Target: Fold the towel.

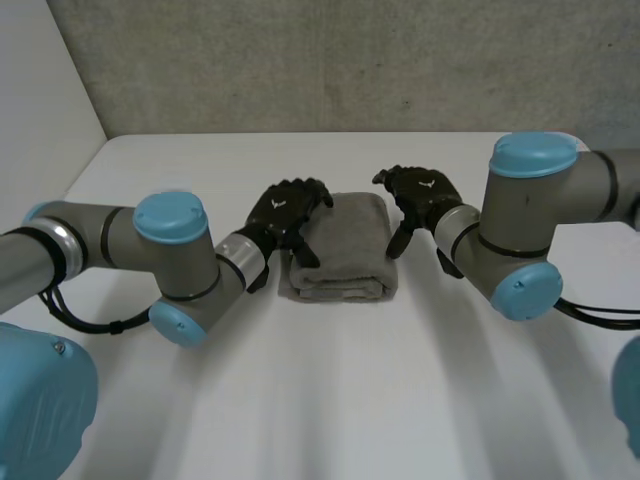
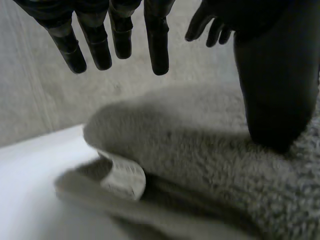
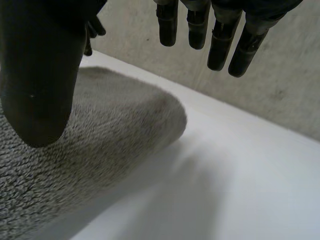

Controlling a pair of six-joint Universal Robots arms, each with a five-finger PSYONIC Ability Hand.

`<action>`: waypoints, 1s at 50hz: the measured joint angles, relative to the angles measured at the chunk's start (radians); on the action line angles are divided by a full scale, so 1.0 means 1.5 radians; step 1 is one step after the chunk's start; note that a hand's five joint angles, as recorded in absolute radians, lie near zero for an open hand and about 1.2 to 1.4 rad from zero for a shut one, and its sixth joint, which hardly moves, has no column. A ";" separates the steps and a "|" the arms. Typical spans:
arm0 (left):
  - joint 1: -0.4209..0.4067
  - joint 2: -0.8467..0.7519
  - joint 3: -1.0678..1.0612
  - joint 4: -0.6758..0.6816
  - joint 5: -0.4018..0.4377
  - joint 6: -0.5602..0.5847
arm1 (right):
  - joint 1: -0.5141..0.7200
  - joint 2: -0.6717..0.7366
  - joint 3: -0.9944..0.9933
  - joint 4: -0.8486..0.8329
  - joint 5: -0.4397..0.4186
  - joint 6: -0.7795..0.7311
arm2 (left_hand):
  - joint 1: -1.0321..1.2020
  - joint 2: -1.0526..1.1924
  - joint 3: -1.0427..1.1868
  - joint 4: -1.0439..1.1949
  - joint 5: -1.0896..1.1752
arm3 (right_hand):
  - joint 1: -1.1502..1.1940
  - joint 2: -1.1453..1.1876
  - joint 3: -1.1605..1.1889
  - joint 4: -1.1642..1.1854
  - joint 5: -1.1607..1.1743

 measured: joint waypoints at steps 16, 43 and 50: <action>0.026 0.028 -0.094 -0.001 -0.001 0.006 | 0.014 0.135 -0.131 0.105 -0.001 0.044 | 0.000 0.000 0.000 0.000 0.000 | -0.014 -0.005 0.000 0.000 0.000; 0.027 0.300 -0.052 -0.049 -0.016 -0.005 | 0.014 -0.193 -0.087 0.116 0.035 0.040 | 0.000 0.000 0.000 0.000 0.000 | -0.014 -0.005 0.000 0.000 0.000; 0.049 0.350 -0.046 -0.166 -0.069 0.000 | 0.007 -0.259 -0.033 0.142 0.100 0.022 | 0.000 0.000 0.000 0.000 0.001 | -0.014 -0.005 0.000 0.000 0.000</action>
